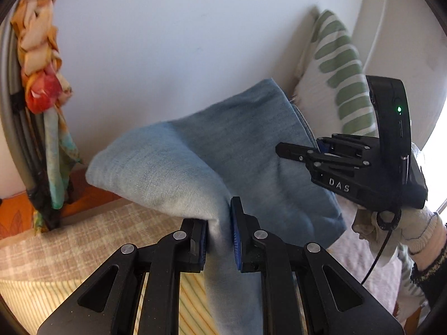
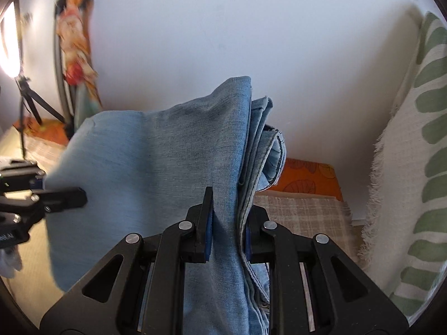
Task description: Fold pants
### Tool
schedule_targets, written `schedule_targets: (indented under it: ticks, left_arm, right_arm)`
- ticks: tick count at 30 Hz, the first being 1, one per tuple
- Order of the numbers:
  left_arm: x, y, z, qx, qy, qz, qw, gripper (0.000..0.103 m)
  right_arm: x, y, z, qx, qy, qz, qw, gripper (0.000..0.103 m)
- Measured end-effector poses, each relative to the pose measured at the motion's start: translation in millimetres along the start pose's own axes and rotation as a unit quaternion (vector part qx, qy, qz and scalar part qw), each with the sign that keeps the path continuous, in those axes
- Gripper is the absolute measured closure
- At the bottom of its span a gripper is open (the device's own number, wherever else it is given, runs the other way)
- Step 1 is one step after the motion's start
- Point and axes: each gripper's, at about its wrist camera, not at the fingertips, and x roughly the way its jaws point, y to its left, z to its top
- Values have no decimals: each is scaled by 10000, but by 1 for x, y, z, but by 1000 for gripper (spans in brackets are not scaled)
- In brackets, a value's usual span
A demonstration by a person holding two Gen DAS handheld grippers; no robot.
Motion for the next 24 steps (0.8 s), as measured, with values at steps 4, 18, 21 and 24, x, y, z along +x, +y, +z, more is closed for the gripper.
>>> schedule_targets:
  ticks: [4,18,21,24]
  left_arm:
    - [11,4,-1,94,121,305,9994,89]
    - [-34,-1,-5,162,37,495,9986,48]
    - [-52,-15,-4,358,-60,581,9976,43]
    - [-73,-25,-5,350,-141,502,9980,41]
  right_arm:
    - [24,-7,-4,75,279,-478,9984,74]
    - [-26,-10,-24,497,59,-335,9982,35]
    - [-45,-6,-26,612,-31,-232,9979,35]
    - [-69,0,-29,692,-158,-200,9973,32]
